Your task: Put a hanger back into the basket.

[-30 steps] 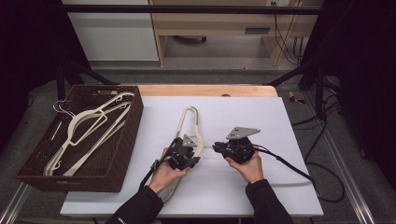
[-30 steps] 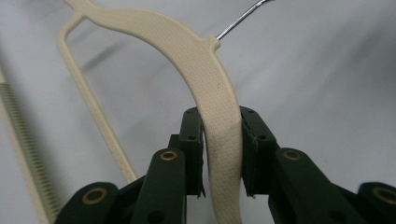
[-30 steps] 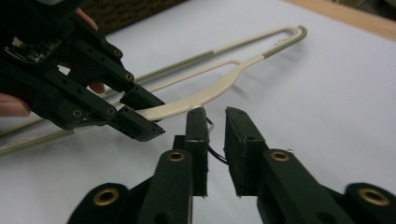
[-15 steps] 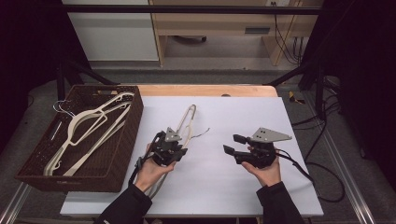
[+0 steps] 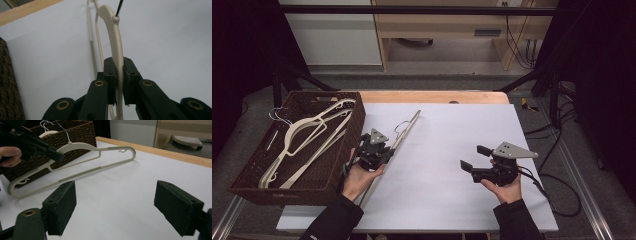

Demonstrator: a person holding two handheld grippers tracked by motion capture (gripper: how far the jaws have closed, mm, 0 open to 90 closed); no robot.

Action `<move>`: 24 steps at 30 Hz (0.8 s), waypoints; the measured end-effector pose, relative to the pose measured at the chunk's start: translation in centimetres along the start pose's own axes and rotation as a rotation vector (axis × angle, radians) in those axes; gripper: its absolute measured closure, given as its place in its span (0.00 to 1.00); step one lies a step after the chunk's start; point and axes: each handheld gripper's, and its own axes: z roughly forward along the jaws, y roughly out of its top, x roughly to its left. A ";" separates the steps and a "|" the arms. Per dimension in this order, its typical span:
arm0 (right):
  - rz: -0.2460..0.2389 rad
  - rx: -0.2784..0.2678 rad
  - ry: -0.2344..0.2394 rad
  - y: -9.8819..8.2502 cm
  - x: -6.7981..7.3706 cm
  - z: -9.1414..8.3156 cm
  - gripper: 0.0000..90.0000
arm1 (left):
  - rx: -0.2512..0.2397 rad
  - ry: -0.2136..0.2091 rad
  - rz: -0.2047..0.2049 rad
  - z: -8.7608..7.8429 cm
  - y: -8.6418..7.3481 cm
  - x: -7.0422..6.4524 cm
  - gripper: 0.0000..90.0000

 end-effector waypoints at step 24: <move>0.004 -0.027 -0.071 -1.1 -0.3 -2.6 0.06 | -0.218 -0.204 0.050 -10.8 2.5 3.4 0.96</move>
